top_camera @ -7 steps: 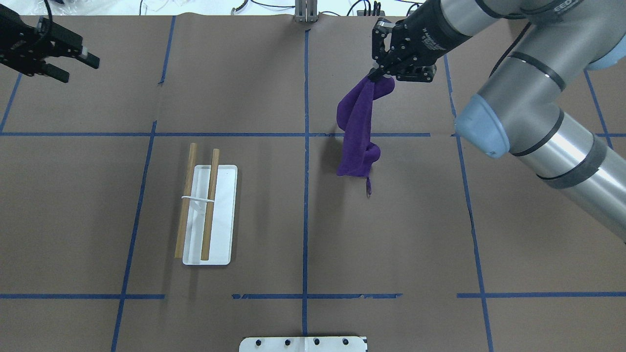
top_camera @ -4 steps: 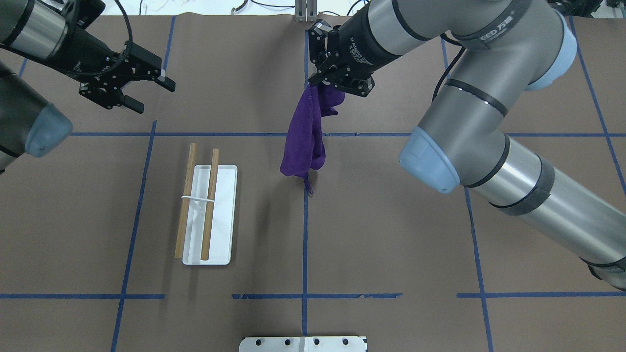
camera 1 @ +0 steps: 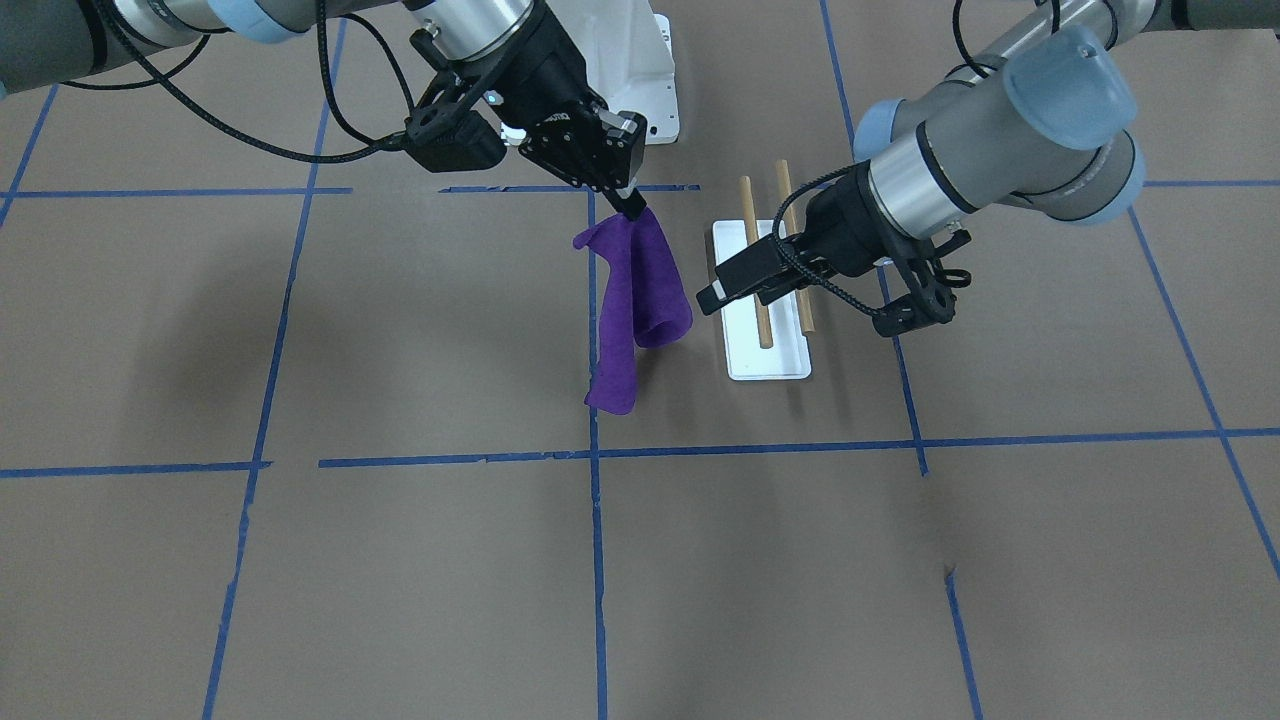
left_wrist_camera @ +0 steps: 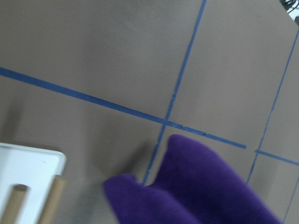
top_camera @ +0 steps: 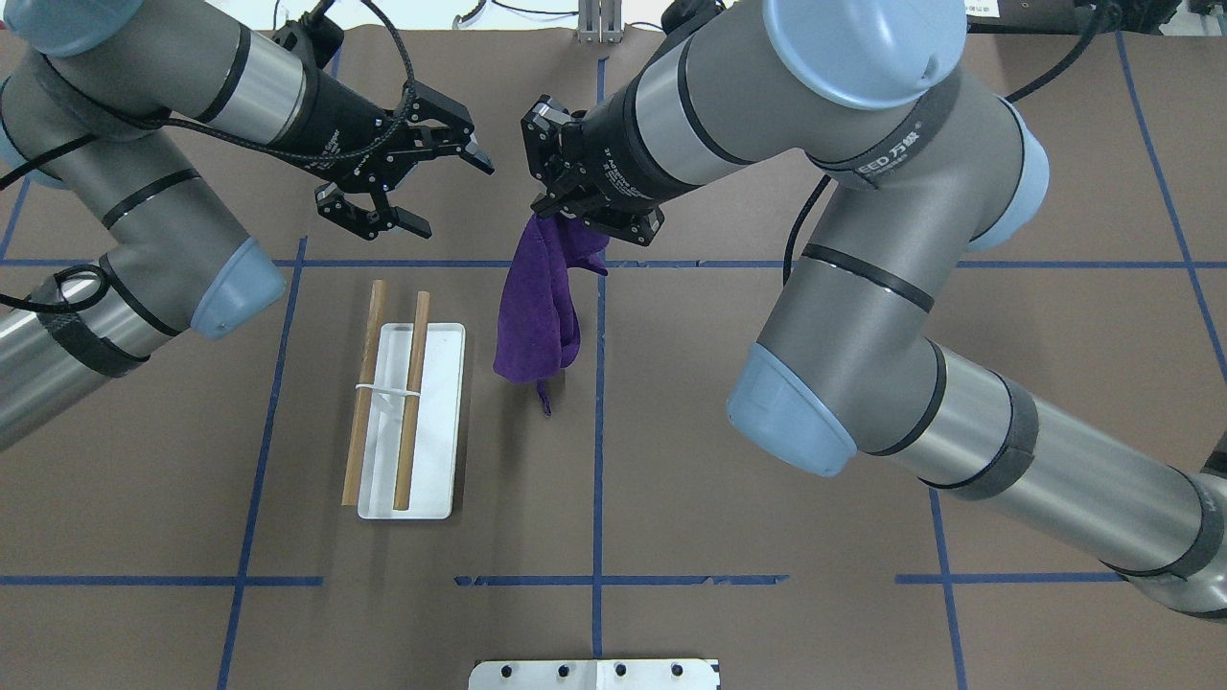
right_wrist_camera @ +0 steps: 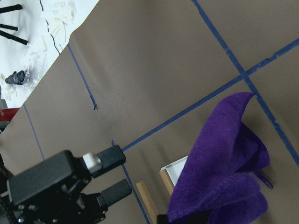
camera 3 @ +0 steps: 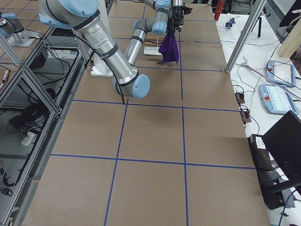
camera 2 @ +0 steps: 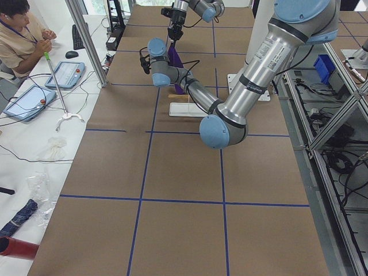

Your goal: Hang towel on rack

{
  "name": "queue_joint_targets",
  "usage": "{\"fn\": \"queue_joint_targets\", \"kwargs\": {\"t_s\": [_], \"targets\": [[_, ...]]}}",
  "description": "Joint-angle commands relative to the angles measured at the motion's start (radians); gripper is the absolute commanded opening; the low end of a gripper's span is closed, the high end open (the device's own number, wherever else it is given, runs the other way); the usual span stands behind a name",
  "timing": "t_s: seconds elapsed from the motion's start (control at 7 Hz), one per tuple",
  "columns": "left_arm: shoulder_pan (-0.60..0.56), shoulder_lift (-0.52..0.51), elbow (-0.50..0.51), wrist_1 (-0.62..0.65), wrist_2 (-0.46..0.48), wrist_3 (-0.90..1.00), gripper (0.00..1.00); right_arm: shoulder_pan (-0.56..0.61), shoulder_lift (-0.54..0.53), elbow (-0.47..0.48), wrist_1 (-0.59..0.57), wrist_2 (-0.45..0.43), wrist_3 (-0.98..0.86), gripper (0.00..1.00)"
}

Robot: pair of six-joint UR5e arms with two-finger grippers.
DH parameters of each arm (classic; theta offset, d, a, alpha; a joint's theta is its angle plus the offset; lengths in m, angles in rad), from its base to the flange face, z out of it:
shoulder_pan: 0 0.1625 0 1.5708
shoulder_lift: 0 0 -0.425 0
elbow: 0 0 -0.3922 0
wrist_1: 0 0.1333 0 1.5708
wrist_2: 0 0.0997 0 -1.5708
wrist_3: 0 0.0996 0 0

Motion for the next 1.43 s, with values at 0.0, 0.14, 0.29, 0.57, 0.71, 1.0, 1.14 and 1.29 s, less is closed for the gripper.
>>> {"fn": "queue_joint_targets", "kwargs": {"t_s": [0.0,0.14,0.29,0.57,0.71,1.0,1.14,1.29], "targets": [[0.006,-0.016,-0.001,0.006,0.004,-0.064,1.0,-0.036,-0.005,0.014,-0.002,0.021,-0.231,0.0],[0.019,-0.022,-0.007,0.006,-0.003,-0.119,1.0,-0.041,-0.005,0.014,-0.004,0.023,-0.306,0.0],[0.021,-0.041,-0.01,0.009,-0.038,-0.156,0.99,-0.042,-0.007,0.014,-0.004,0.023,-0.383,0.0],[0.021,-0.047,-0.045,0.041,-0.085,-0.149,0.93,-0.042,-0.017,0.017,-0.006,0.024,-0.478,0.0],[0.023,-0.051,-0.041,0.042,-0.085,-0.144,0.89,-0.042,-0.025,0.026,-0.006,0.026,-0.509,0.0],[0.029,-0.07,-0.031,0.043,-0.08,-0.144,0.87,-0.042,-0.028,0.033,-0.006,0.026,-0.555,0.0],[0.056,-0.078,-0.028,0.043,-0.073,-0.144,0.85,-0.042,-0.028,0.036,-0.006,0.026,-0.565,0.0],[0.079,-0.079,-0.027,0.043,-0.068,-0.144,0.85,-0.044,-0.03,0.036,-0.006,0.026,-0.572,0.0]]}}
